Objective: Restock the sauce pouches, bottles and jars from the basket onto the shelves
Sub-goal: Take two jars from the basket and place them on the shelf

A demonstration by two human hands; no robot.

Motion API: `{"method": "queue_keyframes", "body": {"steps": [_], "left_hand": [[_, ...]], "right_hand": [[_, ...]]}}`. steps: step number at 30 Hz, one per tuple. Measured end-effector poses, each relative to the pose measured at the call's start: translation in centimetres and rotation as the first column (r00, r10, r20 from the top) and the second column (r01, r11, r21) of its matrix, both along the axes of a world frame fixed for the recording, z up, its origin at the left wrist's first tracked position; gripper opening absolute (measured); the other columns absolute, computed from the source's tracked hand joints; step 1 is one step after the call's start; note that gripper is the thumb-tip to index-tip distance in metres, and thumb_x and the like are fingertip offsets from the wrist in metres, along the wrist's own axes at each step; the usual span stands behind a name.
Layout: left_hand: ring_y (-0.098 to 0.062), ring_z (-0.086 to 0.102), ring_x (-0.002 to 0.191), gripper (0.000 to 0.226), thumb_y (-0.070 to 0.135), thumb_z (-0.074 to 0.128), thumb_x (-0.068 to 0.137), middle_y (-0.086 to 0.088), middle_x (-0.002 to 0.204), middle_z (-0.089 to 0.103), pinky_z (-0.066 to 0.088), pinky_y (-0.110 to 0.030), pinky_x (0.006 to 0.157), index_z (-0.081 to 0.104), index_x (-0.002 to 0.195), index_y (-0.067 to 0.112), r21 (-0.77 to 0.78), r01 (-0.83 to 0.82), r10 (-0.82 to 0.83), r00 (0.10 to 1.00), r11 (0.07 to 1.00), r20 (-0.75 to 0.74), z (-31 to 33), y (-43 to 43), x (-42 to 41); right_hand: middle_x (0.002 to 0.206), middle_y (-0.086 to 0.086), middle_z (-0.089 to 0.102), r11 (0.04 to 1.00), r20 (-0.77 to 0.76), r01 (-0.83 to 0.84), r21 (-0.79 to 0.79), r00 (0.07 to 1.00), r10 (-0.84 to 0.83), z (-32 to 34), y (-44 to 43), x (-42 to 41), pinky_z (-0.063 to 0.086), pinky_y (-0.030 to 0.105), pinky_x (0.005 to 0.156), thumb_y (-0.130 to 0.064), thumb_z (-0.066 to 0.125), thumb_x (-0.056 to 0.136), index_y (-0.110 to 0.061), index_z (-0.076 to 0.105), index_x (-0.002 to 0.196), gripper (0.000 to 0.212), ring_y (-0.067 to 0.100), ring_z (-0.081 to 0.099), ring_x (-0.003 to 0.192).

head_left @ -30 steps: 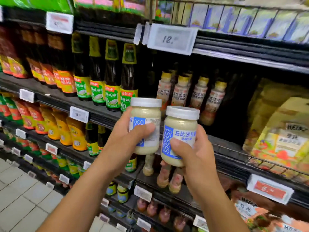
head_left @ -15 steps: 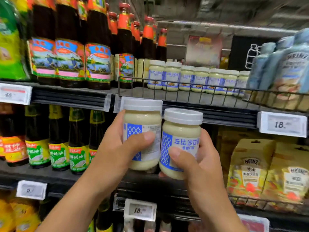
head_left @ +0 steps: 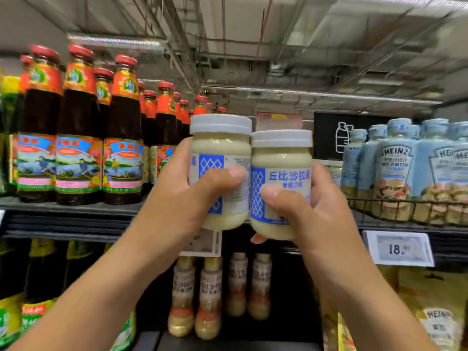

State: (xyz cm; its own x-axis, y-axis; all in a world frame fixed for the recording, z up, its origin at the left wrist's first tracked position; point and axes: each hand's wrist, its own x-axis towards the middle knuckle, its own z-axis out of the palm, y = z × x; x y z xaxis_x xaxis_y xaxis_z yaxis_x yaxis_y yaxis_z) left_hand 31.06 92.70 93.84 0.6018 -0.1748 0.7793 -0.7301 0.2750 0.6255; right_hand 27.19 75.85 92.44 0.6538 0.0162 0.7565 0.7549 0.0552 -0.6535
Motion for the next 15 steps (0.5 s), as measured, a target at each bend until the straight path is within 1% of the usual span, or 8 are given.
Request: {"method": "queue_keyframes", "body": {"steps": [1,3,5,8,10,12,13,15], "left_hand": [[-0.032,0.071,0.1,0.066,0.036,0.072,0.066,-0.011,0.11,0.073,0.059,-0.044,0.074,0.056,0.124,0.009,-0.008,-0.011,0.011,1.0,1.0,0.012,0.8,-0.1,0.4],[-0.031,0.071,0.101,0.065,0.036,0.073,0.065,-0.01,0.11,0.073,0.059,-0.044,0.075,0.057,0.123,0.011,-0.014,-0.027,0.028,0.999,1.0,0.039,2.5,-0.4,0.9],[-0.034,0.069,0.106,0.068,0.036,0.073,0.069,-0.015,0.116,0.07,0.058,-0.05,0.083,0.054,0.128,0.008,0.016,-0.027,0.027,0.999,0.999,0.046,3.8,-0.5,1.5],[-0.035,0.068,0.108,0.069,0.034,0.075,0.068,-0.017,0.118,0.068,0.056,-0.055,0.089,0.052,0.128,0.008,0.043,-0.047,0.046,0.999,0.998,0.022,5.2,-0.6,2.6],[-0.029,0.07,0.105,0.062,0.03,0.076,0.071,-0.011,0.113,0.071,0.058,-0.05,0.088,0.053,0.125,0.011,0.071,-0.081,0.08,0.997,0.994,0.023,5.6,-0.9,3.4],[-0.019,0.072,0.098,0.058,0.029,0.075,0.073,-0.001,0.106,0.074,0.06,-0.039,0.079,0.052,0.124,0.016,0.113,-0.1,0.098,0.995,0.989,0.018,5.8,-1.1,4.2],[-0.014,0.072,0.095,0.06,0.03,0.076,0.071,0.003,0.102,0.074,0.059,-0.033,0.075,0.051,0.124,0.018,0.14,-0.104,0.103,0.995,0.985,0.014,5.8,-1.2,4.6],[-0.008,0.071,0.091,0.067,0.031,0.077,0.066,0.006,0.099,0.073,0.057,-0.026,0.072,0.047,0.125,0.022,0.196,-0.104,0.106,0.994,0.975,0.0,5.8,-1.3,5.3]], "right_hand": [[0.097,0.004,0.076,1.0,0.015,0.027,-0.016,1.0,-0.026,0.8,-0.1,0.2,0.057,0.03,0.053,-0.03,0.078,0.067,-0.016,0.059,0.114,0.052,0.017,0.073,0.076],[0.099,0.001,0.076,0.994,0.043,0.087,-0.058,0.995,-0.085,2.6,-0.4,0.7,0.058,0.028,0.062,-0.029,0.074,0.073,-0.018,0.061,0.113,0.044,0.014,0.074,0.083],[0.101,0.001,0.076,0.986,0.06,0.132,-0.102,0.99,-0.127,4.3,-0.7,1.5,0.058,0.027,0.07,-0.034,0.071,0.072,-0.019,0.062,0.111,0.043,0.015,0.074,0.09],[0.096,0.002,0.077,0.976,0.026,0.168,-0.14,0.986,-0.166,6.2,-1.1,2.8,0.058,0.027,0.069,-0.035,0.075,0.067,-0.017,0.062,0.112,0.05,0.015,0.074,0.086],[0.096,0.004,0.076,0.968,-0.017,0.179,-0.178,0.983,-0.185,7.0,-1.6,3.7,0.06,0.032,0.07,-0.032,0.079,0.066,-0.013,0.06,0.116,0.057,0.018,0.075,0.086],[0.101,0.009,0.076,0.962,-0.066,0.174,-0.212,0.979,-0.192,7.4,-2.1,4.8,0.061,0.045,0.081,-0.025,0.084,0.069,-0.011,0.059,0.118,0.057,0.025,0.074,0.094],[0.103,0.009,0.076,0.955,-0.084,0.18,-0.235,0.975,-0.205,7.5,-2.3,5.2,0.06,0.049,0.087,-0.028,0.084,0.066,-0.012,0.06,0.118,0.06,0.028,0.073,0.097],[0.104,0.008,0.076,0.941,-0.116,0.192,-0.279,0.966,-0.231,7.8,-2.8,6.0,0.058,0.05,0.091,-0.037,0.083,0.057,-0.015,0.062,0.118,0.068,0.029,0.072,0.101]]}}
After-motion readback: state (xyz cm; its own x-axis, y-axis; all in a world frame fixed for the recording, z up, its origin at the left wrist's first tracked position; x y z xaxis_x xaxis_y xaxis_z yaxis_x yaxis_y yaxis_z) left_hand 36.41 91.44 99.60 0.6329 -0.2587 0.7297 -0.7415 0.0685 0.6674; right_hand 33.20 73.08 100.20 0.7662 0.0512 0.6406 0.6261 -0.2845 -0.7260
